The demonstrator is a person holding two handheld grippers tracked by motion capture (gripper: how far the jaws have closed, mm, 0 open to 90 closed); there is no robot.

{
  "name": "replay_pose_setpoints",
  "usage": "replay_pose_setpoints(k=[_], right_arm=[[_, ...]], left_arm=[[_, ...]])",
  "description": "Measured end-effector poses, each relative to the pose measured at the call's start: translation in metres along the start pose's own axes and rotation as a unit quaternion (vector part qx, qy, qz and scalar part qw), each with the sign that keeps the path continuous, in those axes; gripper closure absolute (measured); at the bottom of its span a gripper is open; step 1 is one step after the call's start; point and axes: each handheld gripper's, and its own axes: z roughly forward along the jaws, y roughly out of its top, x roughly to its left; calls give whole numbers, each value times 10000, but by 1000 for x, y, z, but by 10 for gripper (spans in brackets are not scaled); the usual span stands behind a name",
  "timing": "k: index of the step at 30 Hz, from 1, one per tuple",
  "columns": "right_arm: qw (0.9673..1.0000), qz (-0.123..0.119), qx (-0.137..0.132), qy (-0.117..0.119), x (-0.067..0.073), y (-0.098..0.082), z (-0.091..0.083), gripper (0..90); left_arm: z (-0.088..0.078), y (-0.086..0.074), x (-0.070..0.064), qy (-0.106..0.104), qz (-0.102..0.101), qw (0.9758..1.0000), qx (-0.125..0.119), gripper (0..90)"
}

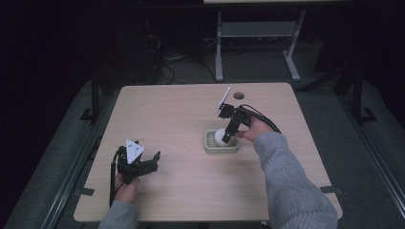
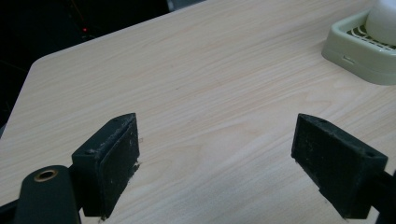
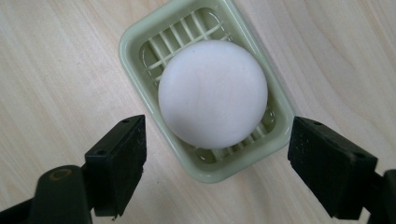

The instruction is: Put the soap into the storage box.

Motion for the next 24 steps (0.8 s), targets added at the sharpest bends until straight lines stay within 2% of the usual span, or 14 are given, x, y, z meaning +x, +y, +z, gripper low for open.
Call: replay_pose_setpoints(k=[13,24], right_arm=[[9998,68,-186,79,2,-18,-13,193],[9996,124,-204,145,5,-31,-14,193]], left_arm=[[0,0,-1,-4,4,10000,-17,148],[0,0,-1,-15,18,10000,-22,148]])
